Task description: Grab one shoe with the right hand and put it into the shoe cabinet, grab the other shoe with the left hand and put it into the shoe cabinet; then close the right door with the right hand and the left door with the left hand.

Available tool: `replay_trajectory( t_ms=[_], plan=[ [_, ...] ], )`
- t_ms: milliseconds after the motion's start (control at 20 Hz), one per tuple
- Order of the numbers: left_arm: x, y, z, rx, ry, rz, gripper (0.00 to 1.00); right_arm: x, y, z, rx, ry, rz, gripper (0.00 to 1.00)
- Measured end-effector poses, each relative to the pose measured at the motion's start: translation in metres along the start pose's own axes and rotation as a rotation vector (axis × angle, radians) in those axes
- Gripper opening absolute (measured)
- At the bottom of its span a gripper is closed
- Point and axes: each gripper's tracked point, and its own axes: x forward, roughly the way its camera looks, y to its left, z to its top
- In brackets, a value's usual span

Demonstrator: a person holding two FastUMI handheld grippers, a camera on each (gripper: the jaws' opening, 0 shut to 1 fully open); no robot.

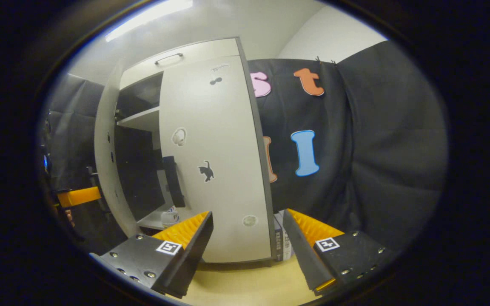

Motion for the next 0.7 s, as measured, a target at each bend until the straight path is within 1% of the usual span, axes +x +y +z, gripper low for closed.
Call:
replay_trajectory(
  t_ms=[150,400,700],
  plan=[
    [0.008,0.006,-0.004,0.003,0.015,0.046,0.77,-0.005,-0.012,0.002,0.008,-0.007,-0.028,0.98],
    [0.027,0.006,-0.012,-0.036,0.031,0.045,0.77,-0.009,-0.024,0.001,0.02,-0.009,-0.06,0.98],
    [0.041,0.003,-0.021,0.015,0.057,0.057,0.77,-0.011,-0.025,-0.002,0.025,-0.009,-0.081,0.98]
  ],
)
